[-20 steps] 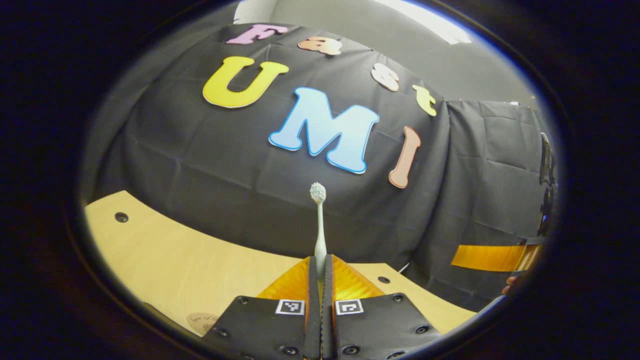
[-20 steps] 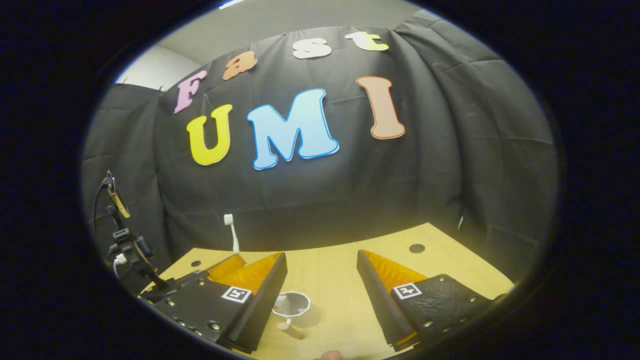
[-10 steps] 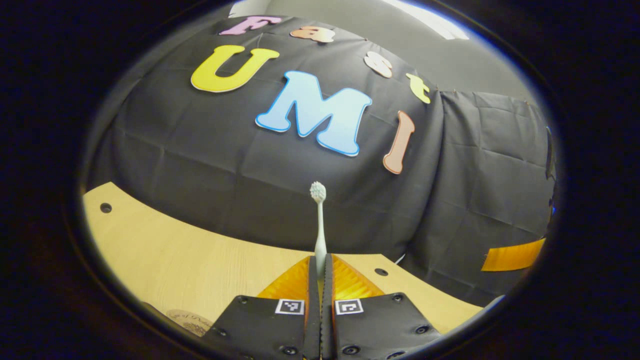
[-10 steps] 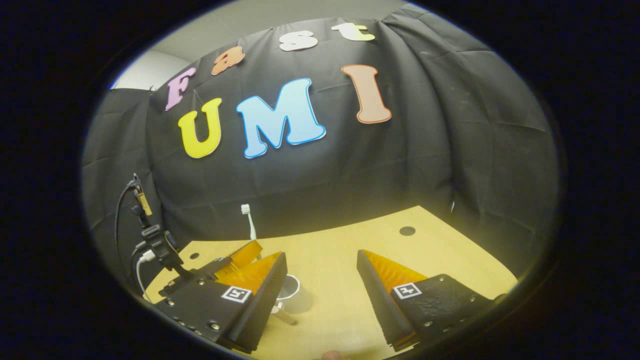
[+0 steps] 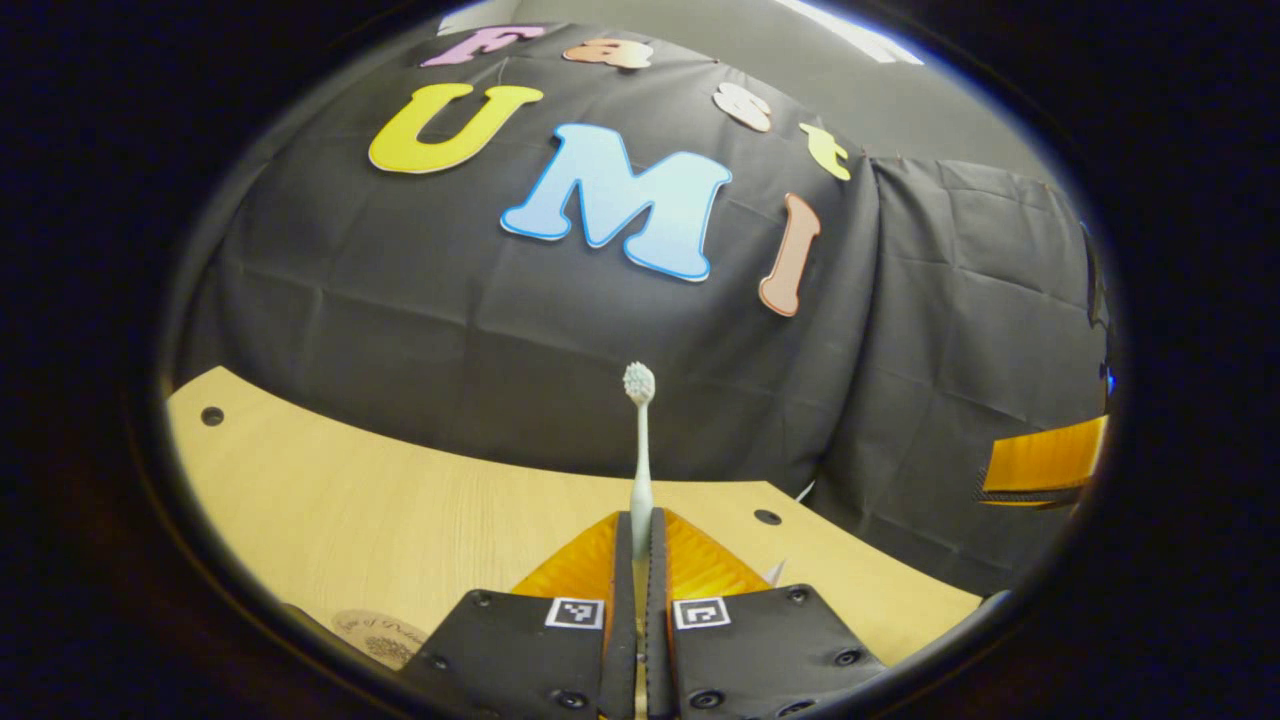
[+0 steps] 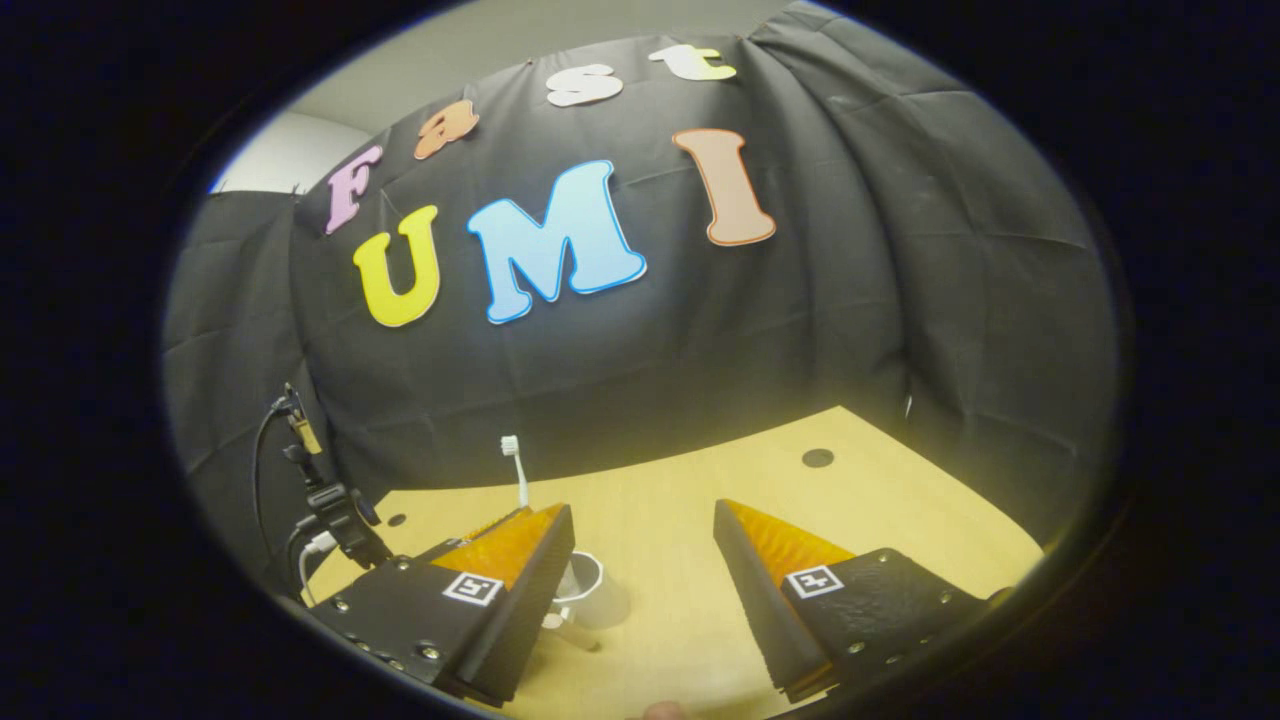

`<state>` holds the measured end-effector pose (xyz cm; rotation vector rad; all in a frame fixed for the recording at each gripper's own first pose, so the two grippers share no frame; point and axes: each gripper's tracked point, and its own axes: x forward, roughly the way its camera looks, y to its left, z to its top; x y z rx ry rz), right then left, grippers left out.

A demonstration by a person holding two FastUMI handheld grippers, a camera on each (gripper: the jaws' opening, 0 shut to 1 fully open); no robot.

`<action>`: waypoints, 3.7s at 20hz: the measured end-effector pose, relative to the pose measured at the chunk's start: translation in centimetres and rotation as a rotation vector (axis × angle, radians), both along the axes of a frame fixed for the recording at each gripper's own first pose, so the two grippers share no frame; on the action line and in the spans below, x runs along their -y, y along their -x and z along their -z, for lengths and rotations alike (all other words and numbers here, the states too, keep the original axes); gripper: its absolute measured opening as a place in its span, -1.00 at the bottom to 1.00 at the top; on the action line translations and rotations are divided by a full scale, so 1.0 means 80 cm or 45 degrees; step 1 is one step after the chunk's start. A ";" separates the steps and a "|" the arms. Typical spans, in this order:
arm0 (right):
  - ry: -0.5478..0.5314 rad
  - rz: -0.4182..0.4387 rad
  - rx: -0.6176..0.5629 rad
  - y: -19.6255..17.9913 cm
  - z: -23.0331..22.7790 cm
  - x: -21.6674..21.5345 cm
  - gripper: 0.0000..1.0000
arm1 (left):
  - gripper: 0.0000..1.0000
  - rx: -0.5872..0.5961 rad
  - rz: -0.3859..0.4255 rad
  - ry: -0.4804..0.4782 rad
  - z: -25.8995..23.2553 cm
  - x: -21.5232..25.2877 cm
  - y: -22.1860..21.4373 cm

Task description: Put the toothbrush and toothpaste on the desktop into the cup, then pick up the cup and place it on the coaster on the desktop.

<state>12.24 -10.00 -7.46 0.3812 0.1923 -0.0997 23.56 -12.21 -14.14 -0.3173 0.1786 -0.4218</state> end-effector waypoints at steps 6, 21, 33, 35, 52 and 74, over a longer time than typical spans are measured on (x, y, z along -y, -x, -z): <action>-0.001 -0.024 -0.027 -0.004 0.008 -0.009 0.75 | -0.67 -0.012 0.032 -0.053 0.001 0.002 0.020; 0.032 -0.186 -0.205 -0.029 0.040 -0.082 0.75 | 0.92 0.018 -0.080 -0.157 -0.036 -0.063 0.060; 0.056 -0.277 -0.600 -0.046 0.115 -0.135 0.70 | 0.92 0.025 -0.228 -0.200 -0.058 -0.130 0.098; 0.064 -0.285 -0.670 -0.048 0.127 -0.139 0.75 | 0.92 0.033 -0.253 -0.199 -0.064 -0.140 0.104; 0.085 -0.371 -1.147 -0.059 0.213 -0.166 0.75 | 0.92 -0.024 -0.296 -0.172 -0.071 -0.163 0.147; 0.121 -0.391 -1.248 -0.064 0.242 -0.166 -0.50 | 0.92 -0.059 -0.312 -0.168 -0.057 -0.177 0.151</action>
